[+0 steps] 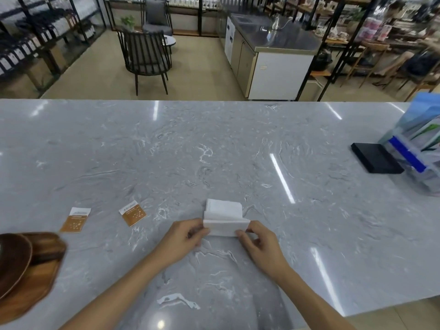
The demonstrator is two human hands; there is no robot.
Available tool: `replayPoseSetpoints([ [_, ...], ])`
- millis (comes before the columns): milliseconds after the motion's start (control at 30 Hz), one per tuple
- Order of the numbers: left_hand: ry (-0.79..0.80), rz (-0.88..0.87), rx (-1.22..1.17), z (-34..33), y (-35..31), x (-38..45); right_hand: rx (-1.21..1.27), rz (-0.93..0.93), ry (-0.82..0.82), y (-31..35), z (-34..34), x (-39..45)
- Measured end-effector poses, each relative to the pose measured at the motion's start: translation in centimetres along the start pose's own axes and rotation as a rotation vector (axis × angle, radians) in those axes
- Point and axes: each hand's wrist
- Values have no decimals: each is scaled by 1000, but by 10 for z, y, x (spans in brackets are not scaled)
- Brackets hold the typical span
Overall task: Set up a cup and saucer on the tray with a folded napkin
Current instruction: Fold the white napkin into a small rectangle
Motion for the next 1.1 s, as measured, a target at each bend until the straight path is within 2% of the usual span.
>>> replayPoseSetpoints([
  [233, -99, 147, 26, -9, -4, 26, 148, -237, -134, 4, -11, 17],
  [400, -138, 261, 76, -13, -5, 36, 127, -333, -180, 6, -16, 31],
  [633, -183, 336, 175, -19, -5, 36, 66, -350, -215, 9, -20, 35],
  [700, -163, 274, 319, -19, -7, 35, 8, -331, -226, 11, -21, 35],
  [800, -144, 59, 572, -19, -9, 36, -162, -282, -248, 16, -23, 33],
  [900, -40, -118, 687, -22, -7, 47, -386, -137, -290, 18, -28, 30],
  [1000, 104, -109, 677, -31, 0, 57, -568, 77, -276, 19, -35, 35],
  [1100, 184, -109, 710, -38, 9, 60, -682, 120, -194, 14, -42, 45],
])
Point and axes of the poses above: each hand's wrist, its own x-axis towards the middle knuckle, its own z-axis out of the back of the hand, y = z × x, and after that the axes turned 15 degrees about -z, right-handed
